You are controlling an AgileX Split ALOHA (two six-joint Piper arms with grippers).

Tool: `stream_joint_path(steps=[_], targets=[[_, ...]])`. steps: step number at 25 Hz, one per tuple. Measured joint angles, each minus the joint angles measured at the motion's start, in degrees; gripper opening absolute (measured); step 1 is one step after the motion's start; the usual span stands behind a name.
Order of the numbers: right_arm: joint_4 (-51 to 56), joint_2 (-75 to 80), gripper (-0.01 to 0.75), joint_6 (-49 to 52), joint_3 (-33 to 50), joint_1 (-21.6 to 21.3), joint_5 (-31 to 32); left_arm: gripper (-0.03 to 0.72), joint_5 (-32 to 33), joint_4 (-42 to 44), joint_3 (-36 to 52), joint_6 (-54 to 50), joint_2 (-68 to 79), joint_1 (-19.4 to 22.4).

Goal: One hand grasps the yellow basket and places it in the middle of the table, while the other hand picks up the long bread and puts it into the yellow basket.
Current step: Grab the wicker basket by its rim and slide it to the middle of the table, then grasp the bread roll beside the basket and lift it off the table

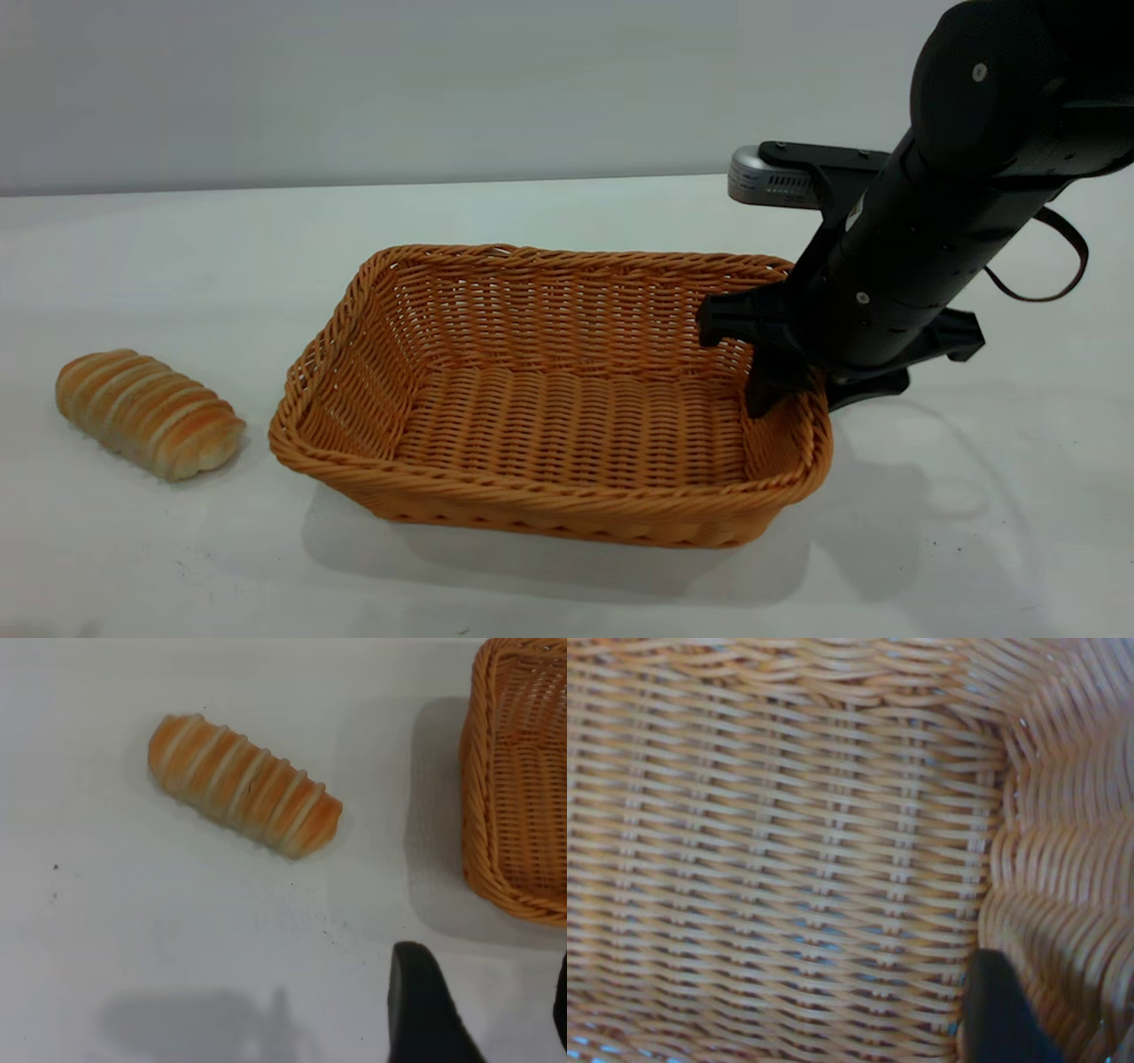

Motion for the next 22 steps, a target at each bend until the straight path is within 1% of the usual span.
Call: stream_joint_path(steps=[1, 4, 6, 7, 9, 11, 14, 16, 19, 22], targets=[[-0.1, -0.1, 0.44, -1.2, 0.0, 0.0, -0.1, 0.424, -0.1, 0.0, 0.0, 0.0, 0.2, 0.0], [-0.9, -1.2, 0.619, -5.2, 0.0, 0.0, 0.5, 0.424, -1.5, 0.0, 0.0, 0.0, 1.9, 0.0], [-3.3, -2.5, 0.691, -8.2, 0.0, 0.0, 2.3, 0.424, -2.5, -0.7, 0.0, -0.1, 4.3, 0.0], [-4.9, -3.5, 0.711, -9.6, 0.0, 0.0, 3.3, 0.424, -3.1, -1.4, 0.0, -0.1, 5.8, 0.0], [-8.3, -5.7, 0.721, -11.5, 0.0, 0.0, 5.9, 0.424, -4.6, -3.2, 0.0, -0.3, 9.2, 0.0], [-11.4, -8.3, 0.713, -12.1, 0.0, 0.0, 8.4, 0.424, -7.4, -5.3, 0.0, -0.3, 12.8, 0.0], [-13.1, -12.3, 0.673, -12.3, 0.0, 0.0, 11.9, 0.424, -13.3, -7.7, -0.1, -0.4, 19.0, 0.0], [-13.3, -14.9, 0.636, -12.4, 0.0, 0.0, 13.9, 0.424, -16.1, -9.0, -1.2, -0.4, 23.0, 0.0], [-13.3, -19.5, 0.579, -12.4, 0.0, 0.0, 15.8, 0.424, -17.0, -11.4, -4.5, -0.4, 29.8, 0.0], [-13.3, -24.0, 0.556, -12.5, 0.0, 0.0, 16.6, 0.424, -17.5, -15.0, -9.0, -0.4, 36.3, 0.0]])
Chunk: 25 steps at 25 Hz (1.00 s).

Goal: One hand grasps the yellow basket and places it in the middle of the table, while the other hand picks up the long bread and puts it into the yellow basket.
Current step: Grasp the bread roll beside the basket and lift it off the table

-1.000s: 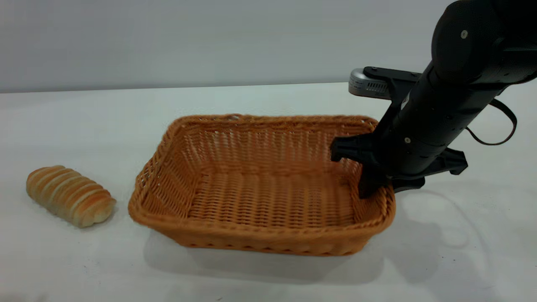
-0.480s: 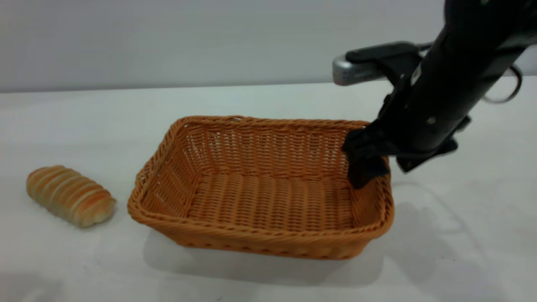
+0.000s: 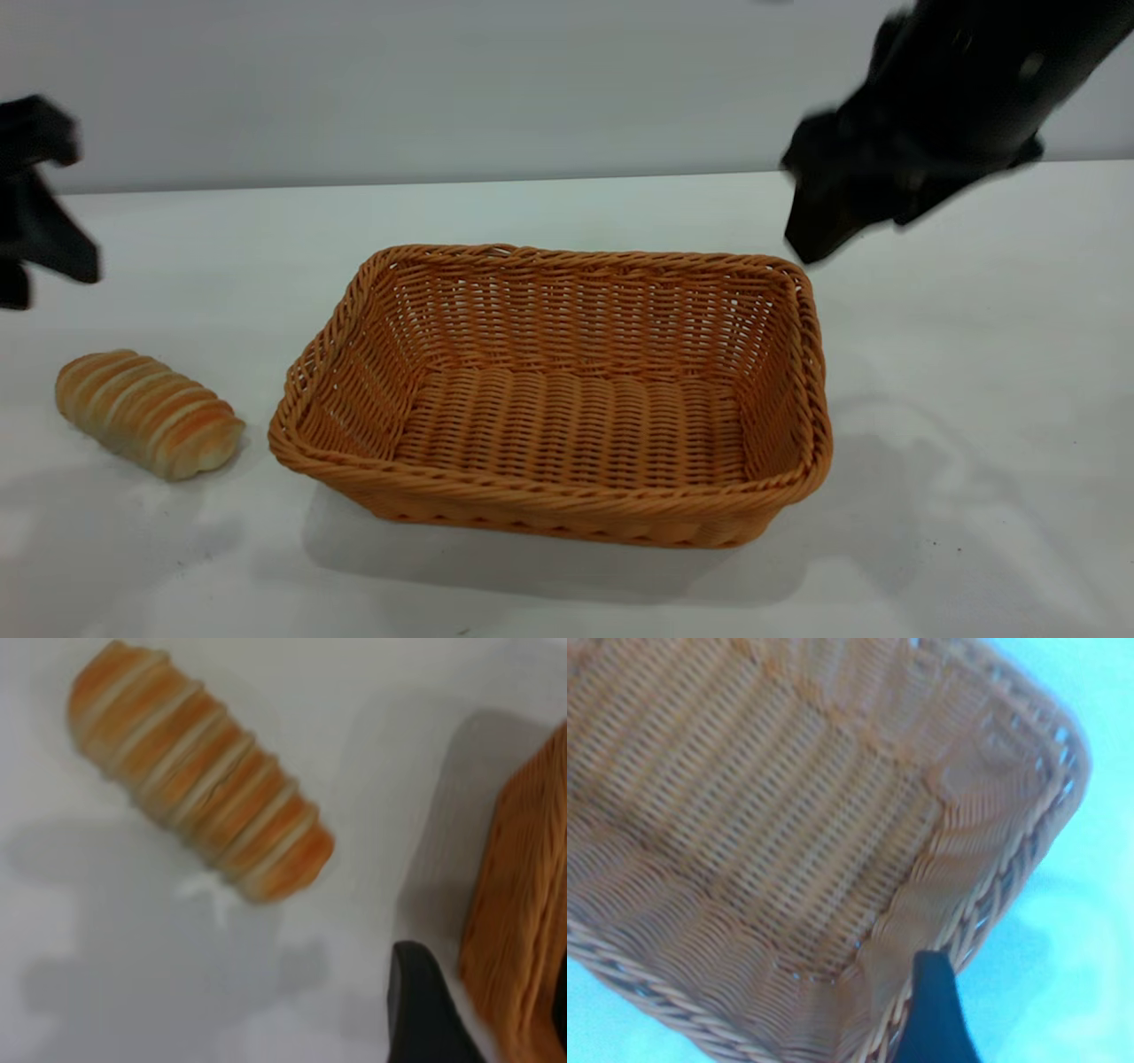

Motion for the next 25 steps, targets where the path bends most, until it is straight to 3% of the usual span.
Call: stream_joint_path(steps=[4, 11, 18, 25], targets=[[0.1, -4.8, 0.552, -0.2, 0.0, 0.0, 1.5, 0.424, 0.4, -4.3, -6.1, 0.0, 7.5, 0.0], [2.7, -8.1, 0.549, -0.4, 0.0, 0.0, 4.3, 0.424, 7.6, -9.6, -15.3, -0.4, 20.1, 2.9], [3.5, -8.2, 0.549, -0.5, 0.1, 0.0, 6.6, 0.424, 10.7, -8.5, -16.8, -6.2, 27.1, 7.2], [8.0, -8.2, 0.549, -5.3, 0.1, 0.0, 7.1, 0.424, 8.1, -5.9, -17.5, -10.0, 31.1, 7.4]])
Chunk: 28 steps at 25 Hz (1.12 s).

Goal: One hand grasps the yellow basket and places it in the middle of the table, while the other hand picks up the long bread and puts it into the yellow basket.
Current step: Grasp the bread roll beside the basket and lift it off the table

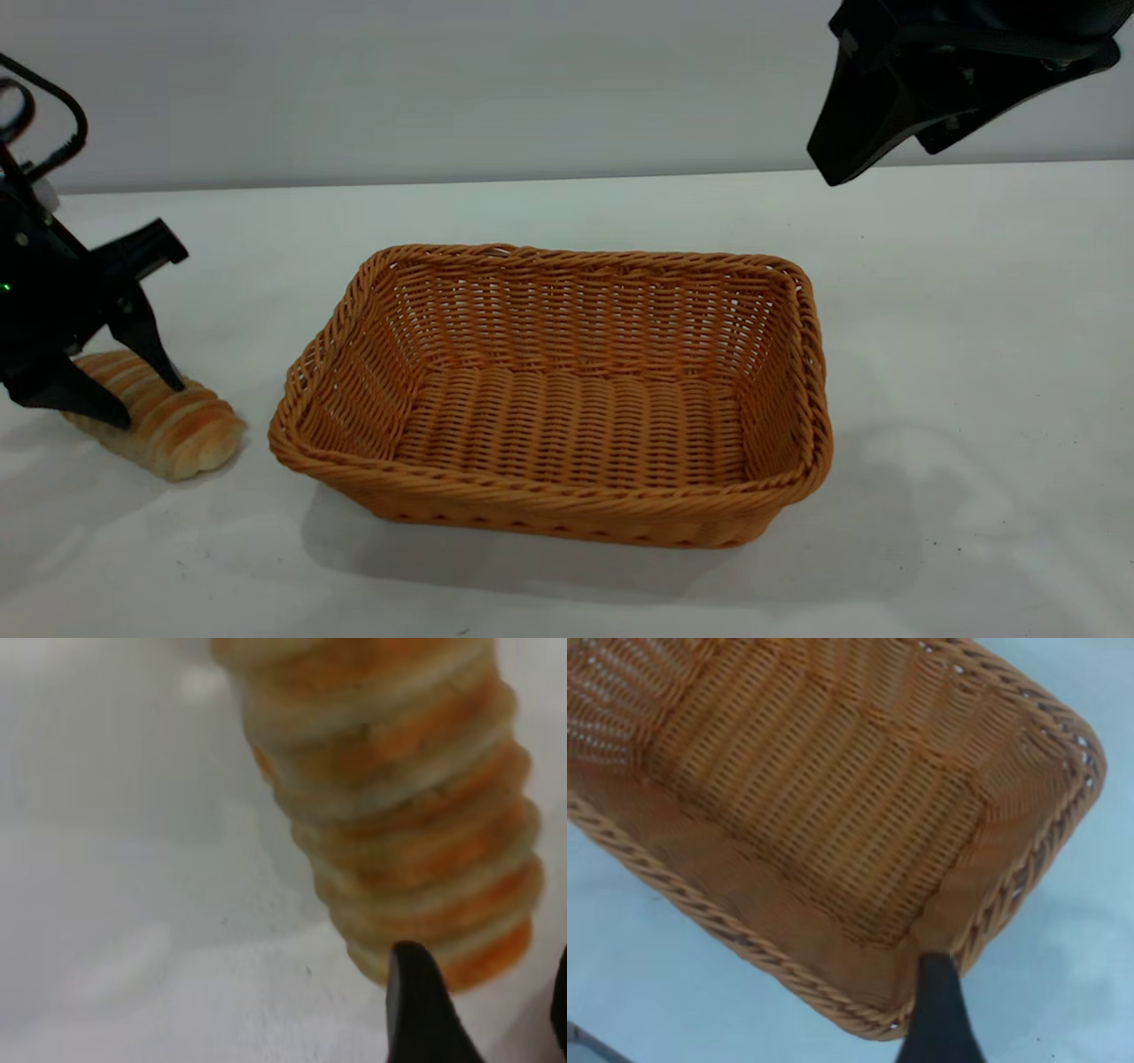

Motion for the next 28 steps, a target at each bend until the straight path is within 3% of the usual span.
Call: stream_joint_path(steps=[10, 13, 18, 28], targets=[[4.3, 0.0, 0.549, -4.7, 0.0, 0.0, 0.5, 0.399, -5.3, -0.4, -1.1, -0.2, 5.7, 0.0], [4.6, 0.0, 0.549, -5.2, 0.0, 0.0, 0.5, 0.309, -6.6, -0.7, -1.1, -0.2, 6.3, -0.1], [4.8, 0.0, 0.549, -5.4, 0.0, 0.0, 0.6, 0.05, -9.2, 0.2, -1.1, 0.6, 6.5, -0.1], [5.0, 0.0, 0.549, -5.4, 0.0, 0.0, 0.8, 0.047, -8.3, 0.8, -1.1, 9.2, -0.9, -0.2]])
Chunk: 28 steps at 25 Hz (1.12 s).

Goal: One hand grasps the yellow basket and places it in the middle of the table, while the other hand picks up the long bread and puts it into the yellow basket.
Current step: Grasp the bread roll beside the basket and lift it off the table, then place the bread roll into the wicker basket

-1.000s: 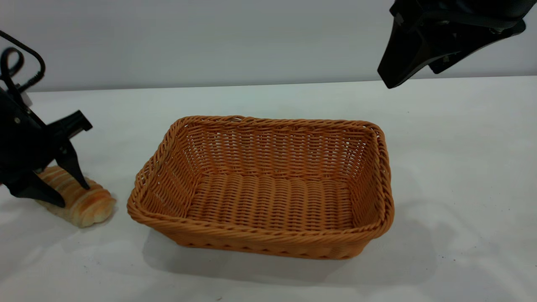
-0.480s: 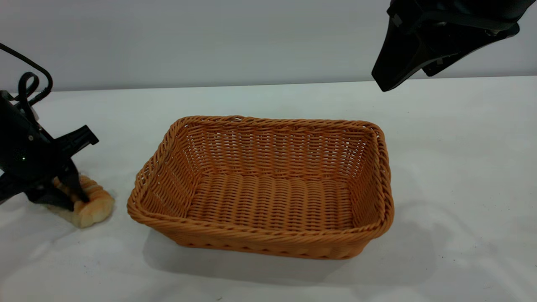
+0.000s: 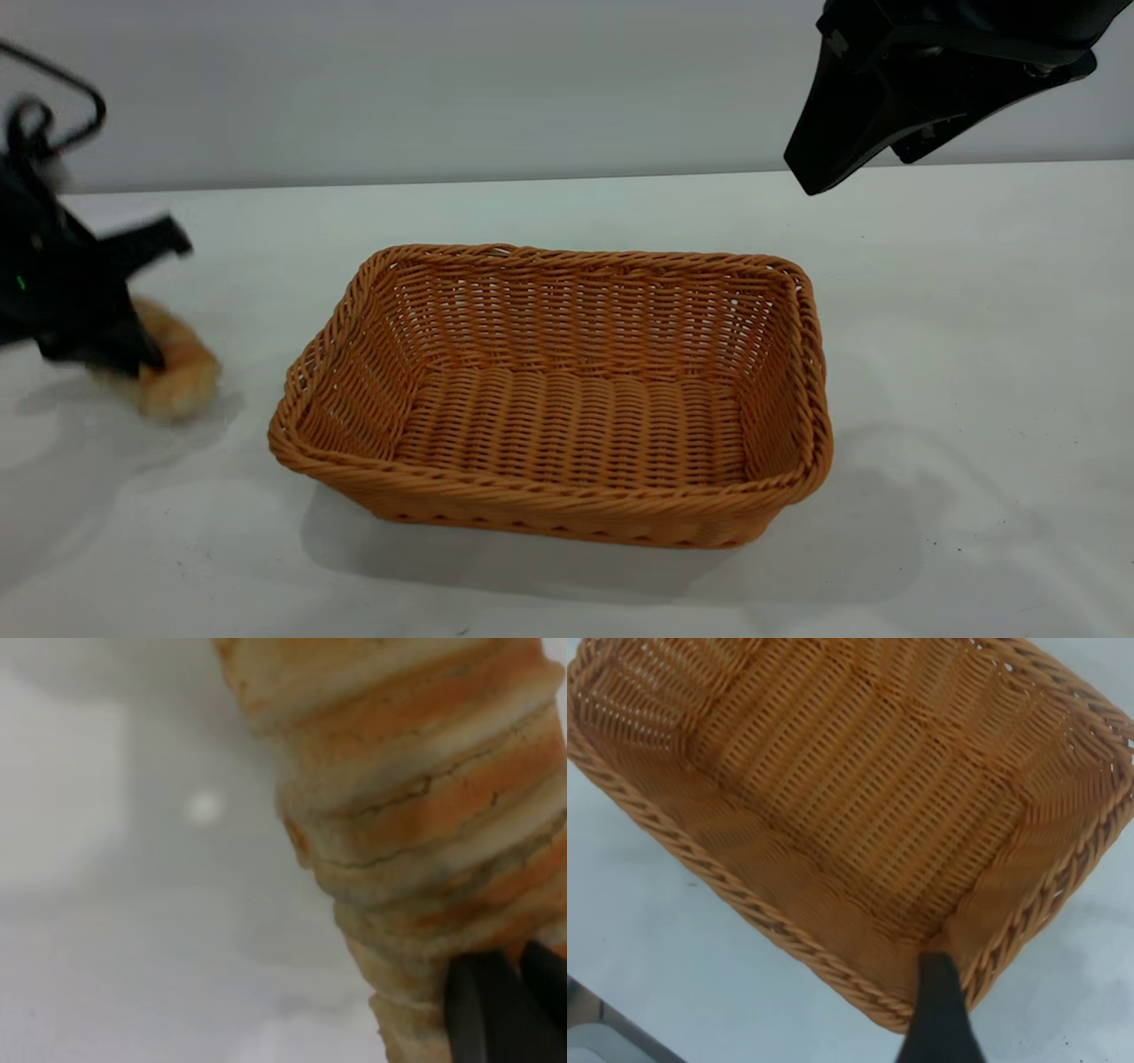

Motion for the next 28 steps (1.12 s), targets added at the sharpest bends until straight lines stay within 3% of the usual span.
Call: stream_joint_path(steps=[6, 15, 19, 25, 28], targets=[[0.1, 0.0, 0.549, 0.0, 0.0, 0.0, 0.0, 0.047, 5.1, -1.7, 0.0, 7.8, -11.3, -1.6], [5.1, -2.8, 0.548, -5.8, 0.5, 0.0, 0.0, 0.046, 5.7, -18.6, -2.4, 31.4, -13.3, -19.1], [6.8, -6.7, 0.548, -7.5, 0.5, 0.0, 0.1, 0.046, 5.4, -26.2, -5.1, 42.2, -9.4, -24.0], [7.3, -13.0, 0.546, -7.6, 0.5, 0.0, 1.6, 0.05, 6.9, -34.9, -8.6, 52.4, 0.6, -25.3], [7.3, -15.9, 0.547, -7.6, 0.5, 0.0, 3.0, 0.108, 6.2, -36.8, -9.2, 54.1, 3.3, -25.3]])
